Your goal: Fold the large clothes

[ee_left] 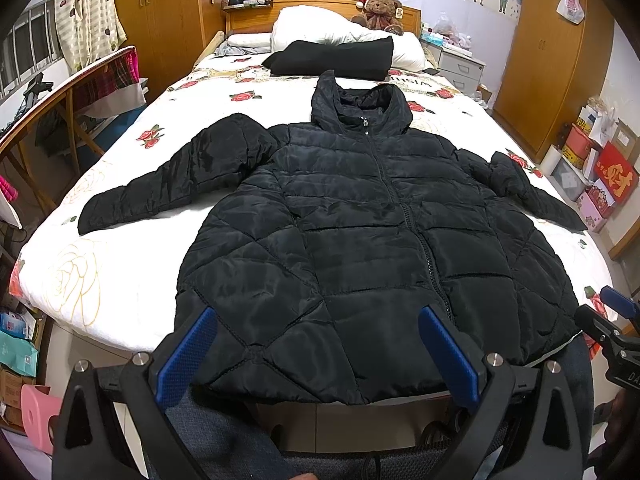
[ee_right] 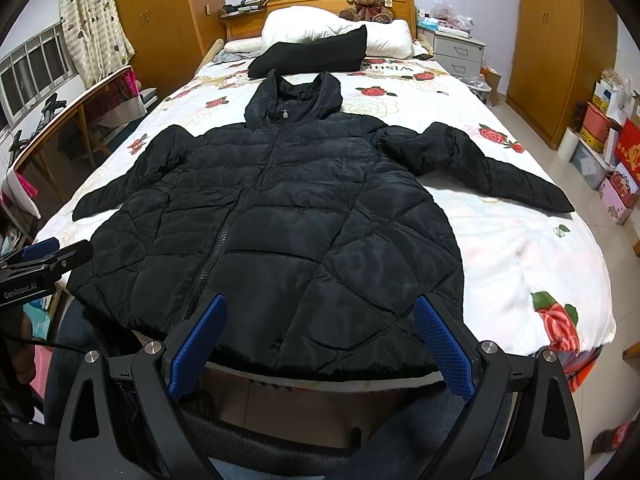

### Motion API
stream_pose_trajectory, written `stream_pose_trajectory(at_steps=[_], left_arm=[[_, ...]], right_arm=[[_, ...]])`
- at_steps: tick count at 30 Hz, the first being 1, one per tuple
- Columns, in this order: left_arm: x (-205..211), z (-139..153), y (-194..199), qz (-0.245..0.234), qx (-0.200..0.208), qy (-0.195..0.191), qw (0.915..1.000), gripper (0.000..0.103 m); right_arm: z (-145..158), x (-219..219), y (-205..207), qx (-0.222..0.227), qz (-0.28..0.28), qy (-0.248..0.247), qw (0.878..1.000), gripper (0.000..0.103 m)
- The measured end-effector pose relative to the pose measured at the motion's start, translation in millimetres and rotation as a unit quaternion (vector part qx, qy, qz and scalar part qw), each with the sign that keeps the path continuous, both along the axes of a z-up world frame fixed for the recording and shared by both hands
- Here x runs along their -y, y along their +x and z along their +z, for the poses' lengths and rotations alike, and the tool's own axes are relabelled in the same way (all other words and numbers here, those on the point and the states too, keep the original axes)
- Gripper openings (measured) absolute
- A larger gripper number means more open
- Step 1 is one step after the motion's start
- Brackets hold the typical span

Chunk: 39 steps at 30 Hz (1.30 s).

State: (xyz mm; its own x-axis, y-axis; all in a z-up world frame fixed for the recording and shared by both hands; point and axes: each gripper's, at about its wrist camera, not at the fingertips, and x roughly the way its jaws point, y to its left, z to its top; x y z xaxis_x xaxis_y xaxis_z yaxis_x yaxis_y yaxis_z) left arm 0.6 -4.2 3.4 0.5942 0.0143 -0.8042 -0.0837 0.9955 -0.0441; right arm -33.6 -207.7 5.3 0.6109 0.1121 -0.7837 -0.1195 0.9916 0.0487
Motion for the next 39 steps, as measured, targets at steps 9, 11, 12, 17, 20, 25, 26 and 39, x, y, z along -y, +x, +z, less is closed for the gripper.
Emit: stream_pose_trajectory(at_steps=[9, 11, 12, 17, 20, 25, 26, 39], left_arm=[[1.5, 0.0, -0.9, -0.001, 0.0, 0.0, 1.0, 0.102], [1.5, 0.0, -1.2, -0.001, 0.0, 0.0, 1.0, 0.102], [1.9, 0.0, -1.2, -0.001, 0.0, 0.0, 1.0, 0.102], [2.4, 0.1, -1.4, -0.001, 0.0, -0.001, 1.0, 0.102], [3.6, -0.1, -2.4, -0.002, 0.001, 0.0, 1.0, 0.102], [3.7, 0.1, -2.2, -0.002, 0.0, -0.001, 1.0, 0.102], [3.6, 0.1, -2.2, -0.002, 0.0, -0.001, 1.0, 0.102], [8.2, 0.2, -4.0, -0.003, -0.001, -0.002, 1.0, 0.102]], right_arm=[[-0.9, -0.6, -0.9, -0.001, 0.001, 0.001, 1.0, 0.095], [-1.2, -0.4, -1.0, -0.001, 0.001, 0.0, 1.0, 0.095], [-1.2, -0.3, -0.9, -0.002, 0.001, 0.001, 1.0, 0.095], [-0.9, -0.5, -1.1, -0.002, 0.001, 0.0, 1.0, 0.095], [-1.0, -0.6, -1.1, -0.001, 0.001, 0.0, 1.0, 0.095], [-0.6, -0.7, -1.0, -0.002, 0.002, -0.001, 1.0, 0.095], [-0.6, -0.9, -1.0, -0.001, 0.001, -0.001, 1.0, 0.095], [-0.5, -1.8, -1.4, -0.001, 0.001, -0.003, 1.0, 0.095]])
